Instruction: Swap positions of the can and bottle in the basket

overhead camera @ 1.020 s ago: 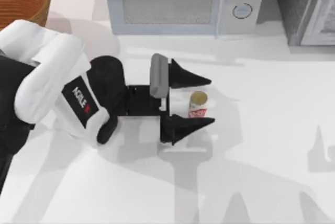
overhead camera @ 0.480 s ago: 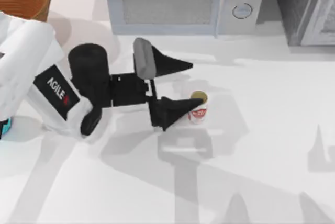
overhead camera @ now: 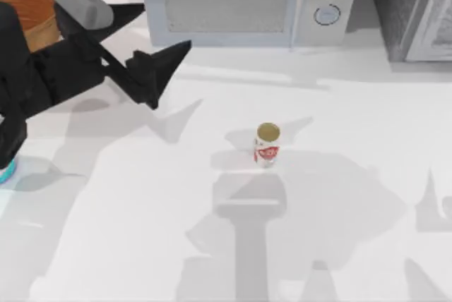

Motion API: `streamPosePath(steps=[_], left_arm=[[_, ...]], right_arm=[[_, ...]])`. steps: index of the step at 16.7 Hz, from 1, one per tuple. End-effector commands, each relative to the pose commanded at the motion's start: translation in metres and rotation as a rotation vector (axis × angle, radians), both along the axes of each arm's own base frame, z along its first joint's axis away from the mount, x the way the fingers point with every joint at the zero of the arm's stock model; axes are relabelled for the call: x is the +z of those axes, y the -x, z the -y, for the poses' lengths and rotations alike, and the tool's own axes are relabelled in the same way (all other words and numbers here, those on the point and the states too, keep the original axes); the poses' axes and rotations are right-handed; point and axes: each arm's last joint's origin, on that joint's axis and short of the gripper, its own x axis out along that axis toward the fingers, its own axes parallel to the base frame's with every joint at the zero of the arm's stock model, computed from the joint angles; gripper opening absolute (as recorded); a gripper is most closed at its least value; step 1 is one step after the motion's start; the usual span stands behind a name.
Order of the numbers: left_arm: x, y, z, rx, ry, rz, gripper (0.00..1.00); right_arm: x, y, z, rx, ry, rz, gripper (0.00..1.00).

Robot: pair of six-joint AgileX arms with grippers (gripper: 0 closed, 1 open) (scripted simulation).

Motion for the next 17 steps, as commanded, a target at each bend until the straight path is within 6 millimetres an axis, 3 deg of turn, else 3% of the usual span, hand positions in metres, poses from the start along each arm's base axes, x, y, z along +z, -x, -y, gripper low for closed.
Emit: streamPosePath(steps=[2, 4, 6, 9, 12, 17], left_arm=[[0.027, 0.038, -0.022, 0.148, -0.011, 0.023, 1.0], [0.041, 0.079, -0.04, 0.29, -0.018, 0.048, 1.0], [0.043, 0.119, -0.054, 0.423, -0.022, 0.074, 1.0], [0.028, 0.167, -0.068, 0.6, -0.023, 0.106, 1.0], [0.003, 0.194, -0.076, 0.742, -0.022, 0.12, 1.0], [-0.03, 0.207, -0.081, 0.877, -0.026, 0.107, 1.0]], right_arm=[[0.0, 0.0, 0.0, 0.0, 0.0, 0.0, 1.0], [0.0, 0.0, 0.0, 0.0, 0.0, 0.0, 1.0], [0.0, 0.0, 0.0, 0.0, 0.0, 0.0, 1.0], [0.0, 0.0, 0.0, 0.0, 0.0, 0.0, 1.0], [0.0, 0.0, 0.0, 0.0, 0.0, 0.0, 1.0], [0.0, 0.0, 0.0, 0.0, 0.0, 0.0, 1.0]])
